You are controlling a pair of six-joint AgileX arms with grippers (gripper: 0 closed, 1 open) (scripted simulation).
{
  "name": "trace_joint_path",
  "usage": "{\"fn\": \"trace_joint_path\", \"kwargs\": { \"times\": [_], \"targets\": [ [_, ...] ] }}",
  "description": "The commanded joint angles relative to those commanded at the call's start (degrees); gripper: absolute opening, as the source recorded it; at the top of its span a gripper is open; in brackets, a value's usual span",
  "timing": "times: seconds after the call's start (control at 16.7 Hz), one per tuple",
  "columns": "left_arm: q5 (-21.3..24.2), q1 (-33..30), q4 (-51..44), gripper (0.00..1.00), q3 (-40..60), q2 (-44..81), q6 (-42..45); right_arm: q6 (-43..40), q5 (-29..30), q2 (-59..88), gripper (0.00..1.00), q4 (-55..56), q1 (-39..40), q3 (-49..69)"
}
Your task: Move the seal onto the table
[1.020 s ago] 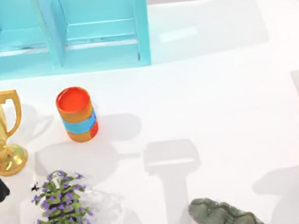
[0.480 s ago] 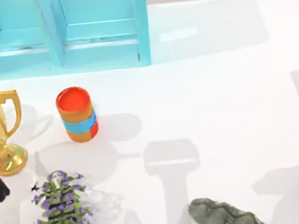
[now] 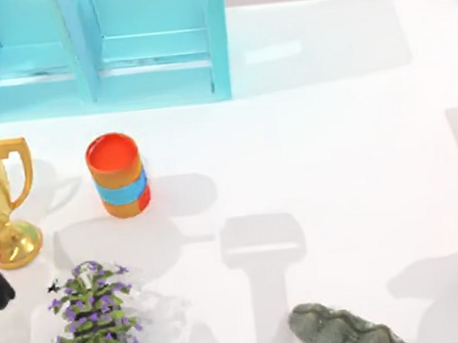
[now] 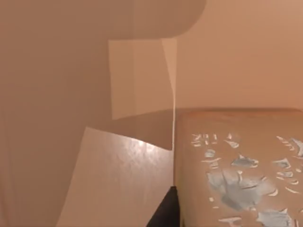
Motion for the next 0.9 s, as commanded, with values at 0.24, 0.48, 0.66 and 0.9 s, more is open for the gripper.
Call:
{"fn": "trace_joint_path", "kwargs": {
  "times": [0.24, 0.48, 0.66, 0.9],
  "targets": [
    [0.00, 0.00, 0.00, 1.00, 0.00, 0.00, 0.00, 0.00, 0.00, 0.00, 0.00, 0.00, 0.00, 0.00],
    [0.00, 0.00, 0.00, 1.00, 0.00, 0.00, 0.00, 1.53, 0.39, -2.17, 0.00, -2.04, 1.17, 2.14],
    [0.00, 0.00, 0.00, 1.00, 0.00, 0.00, 0.00, 6.68, 1.06, -8.09, 0.00, -8.84, 5.97, 8.38],
    [0.00, 0.00, 0.00, 1.00, 0.00, 0.00, 0.00, 15.92, 1.19, -15.18, 0.00, -23.02, 15.04, 15.78]
  ]
}}
